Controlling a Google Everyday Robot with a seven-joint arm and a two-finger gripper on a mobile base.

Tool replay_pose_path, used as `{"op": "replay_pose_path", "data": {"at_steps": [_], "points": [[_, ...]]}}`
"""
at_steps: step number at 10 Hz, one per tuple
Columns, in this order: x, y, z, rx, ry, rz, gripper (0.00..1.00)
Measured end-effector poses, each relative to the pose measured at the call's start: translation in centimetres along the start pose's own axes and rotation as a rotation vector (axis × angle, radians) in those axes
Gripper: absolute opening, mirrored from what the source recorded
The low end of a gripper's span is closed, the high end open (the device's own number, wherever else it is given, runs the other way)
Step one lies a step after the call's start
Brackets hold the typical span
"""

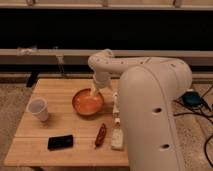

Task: Place the white sponge in the ceramic cup

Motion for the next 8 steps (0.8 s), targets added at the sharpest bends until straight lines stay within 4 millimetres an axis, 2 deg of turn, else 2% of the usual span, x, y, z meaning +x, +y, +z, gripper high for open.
{"op": "replay_pose_path", "data": {"at_steps": [2, 3, 4, 6, 8], "points": [[3.9, 0.0, -1.2, 0.013, -0.009, 0.043, 0.8], [6.6, 0.8, -1.5, 0.012, -0.007, 0.08, 0.8], [8.2, 1.5, -1.6, 0.012, -0.004, 0.101, 0.8], [12.8, 1.5, -1.1, 0.01, 0.027, 0.201, 0.8], [15.6, 2.0, 0.4, 0.006, 0.064, 0.269, 0.8]]}}
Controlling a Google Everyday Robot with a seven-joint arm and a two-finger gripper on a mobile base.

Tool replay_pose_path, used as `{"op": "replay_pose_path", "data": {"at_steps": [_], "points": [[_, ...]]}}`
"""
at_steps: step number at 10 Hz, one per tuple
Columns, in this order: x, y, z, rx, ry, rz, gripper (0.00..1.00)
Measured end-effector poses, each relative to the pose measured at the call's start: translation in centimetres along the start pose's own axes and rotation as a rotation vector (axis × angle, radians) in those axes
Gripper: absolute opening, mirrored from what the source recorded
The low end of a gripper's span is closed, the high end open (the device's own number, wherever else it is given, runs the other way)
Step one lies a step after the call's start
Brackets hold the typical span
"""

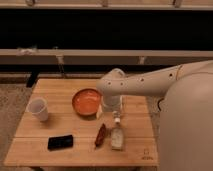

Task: Place the white sponge in the ceramic cup

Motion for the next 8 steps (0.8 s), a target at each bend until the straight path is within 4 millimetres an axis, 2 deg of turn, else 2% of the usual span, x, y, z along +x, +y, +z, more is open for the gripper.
{"op": "replay_pose_path", "data": {"at_steps": [2, 5, 8], "points": [[2.4, -0.9, 2.8, -0.005, 0.046, 0.069, 0.8], [5.0, -1.6, 5.7, -0.006, 0.099, 0.139, 0.8], [6.5, -2.9, 7.2, -0.004, 0.13, 0.196, 0.8]]}}
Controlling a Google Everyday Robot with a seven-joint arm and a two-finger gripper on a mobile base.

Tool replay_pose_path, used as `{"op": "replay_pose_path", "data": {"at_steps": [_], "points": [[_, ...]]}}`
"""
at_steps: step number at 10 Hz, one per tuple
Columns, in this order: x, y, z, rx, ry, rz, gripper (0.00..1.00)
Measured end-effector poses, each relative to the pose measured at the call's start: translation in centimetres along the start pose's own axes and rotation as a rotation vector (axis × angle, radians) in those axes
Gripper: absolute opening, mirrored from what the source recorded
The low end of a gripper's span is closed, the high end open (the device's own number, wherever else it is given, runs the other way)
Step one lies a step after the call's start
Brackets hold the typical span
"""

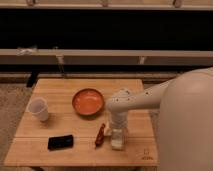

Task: Place the white sponge in the ceramic cup

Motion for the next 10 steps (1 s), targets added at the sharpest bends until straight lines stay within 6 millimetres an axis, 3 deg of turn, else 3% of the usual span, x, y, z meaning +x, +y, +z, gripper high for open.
{"op": "replay_pose_path", "data": {"at_steps": [6, 7, 10], "points": [[0.1, -1.4, 1.4, -0.001, 0.028, 0.041, 0.78], [0.0, -1.2, 1.6, 0.002, 0.033, 0.035, 0.71], [-0.3, -0.9, 1.7, 0.006, 0.035, 0.017, 0.38]]}}
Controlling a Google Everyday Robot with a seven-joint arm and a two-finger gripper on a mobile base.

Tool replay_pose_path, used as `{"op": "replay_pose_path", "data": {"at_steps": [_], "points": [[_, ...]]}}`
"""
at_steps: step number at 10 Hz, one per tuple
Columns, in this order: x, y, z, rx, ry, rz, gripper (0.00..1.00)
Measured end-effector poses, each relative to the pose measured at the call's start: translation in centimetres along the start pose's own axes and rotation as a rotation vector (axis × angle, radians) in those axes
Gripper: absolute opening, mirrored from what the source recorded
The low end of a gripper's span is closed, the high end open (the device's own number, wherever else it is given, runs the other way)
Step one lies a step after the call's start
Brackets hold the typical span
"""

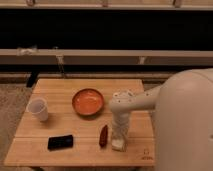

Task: Place the white sponge in the ceramic cup

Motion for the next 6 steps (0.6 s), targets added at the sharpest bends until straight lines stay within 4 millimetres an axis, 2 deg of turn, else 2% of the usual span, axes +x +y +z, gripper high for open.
{"op": "replay_pose_path", "data": {"at_steps": [2, 3, 4, 6], "points": [[-0.1, 0.0, -0.3, 0.001, -0.006, -0.003, 0.2], [-0.4, 0.0, -1.2, 0.004, -0.022, -0.002, 0.08], [-0.8, -0.1, -2.5, 0.007, -0.038, -0.002, 0.02], [-1.8, 0.1, -5.6, 0.006, -0.074, -0.027, 0.0]]}}
